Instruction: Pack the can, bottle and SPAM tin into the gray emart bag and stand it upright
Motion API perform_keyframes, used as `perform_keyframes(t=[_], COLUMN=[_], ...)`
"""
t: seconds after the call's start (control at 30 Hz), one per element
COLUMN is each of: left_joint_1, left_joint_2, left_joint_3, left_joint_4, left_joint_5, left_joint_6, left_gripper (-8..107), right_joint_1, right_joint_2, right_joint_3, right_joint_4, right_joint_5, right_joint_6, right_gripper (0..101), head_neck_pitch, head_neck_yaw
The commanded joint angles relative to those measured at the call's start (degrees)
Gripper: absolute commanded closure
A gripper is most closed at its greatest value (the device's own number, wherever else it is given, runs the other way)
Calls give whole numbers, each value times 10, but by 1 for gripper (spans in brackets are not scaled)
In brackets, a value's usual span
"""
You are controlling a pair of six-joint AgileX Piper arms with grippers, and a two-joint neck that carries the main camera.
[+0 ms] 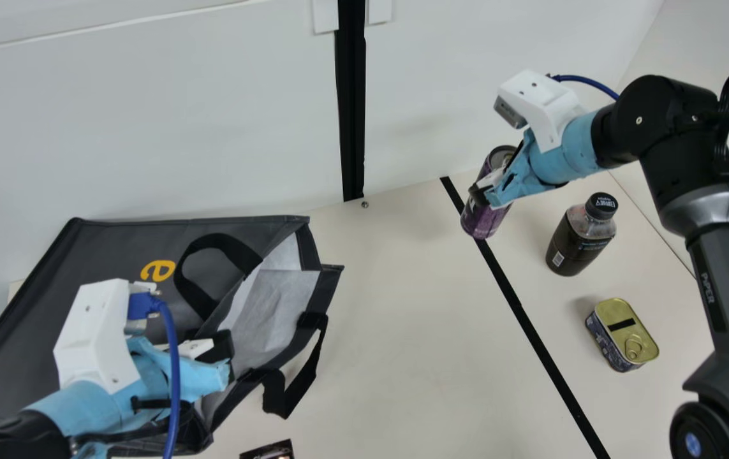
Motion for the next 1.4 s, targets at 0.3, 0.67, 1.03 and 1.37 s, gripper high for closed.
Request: perform_keyframes(t=[0.3,0.67,1.03,1.37], left_joint_1=[0,0,0,0], left_joint_2=[0,0,0,0], left_joint_3=[0,0,0,0], left_joint_4=[0,0,0,0], left_joint_5=[0,0,0,0], left_joint_6=[0,0,0,0], left_gripper=[107,107,107,107], right_joint_1=[38,79,129,177], right_joint_2=[-73,-138,-182,-200], right_joint_3=[82,154,203,225], right_joint_4=[0,5,13,14], right_joint_5=[6,21,31,33], right_joint_6=[5,-12,-17,-11], right_gripper=[101,101,101,101], head_neck_pitch=[-13,-13,-13,-13], head_neck_yaw=[-1,-1,-1,-1])
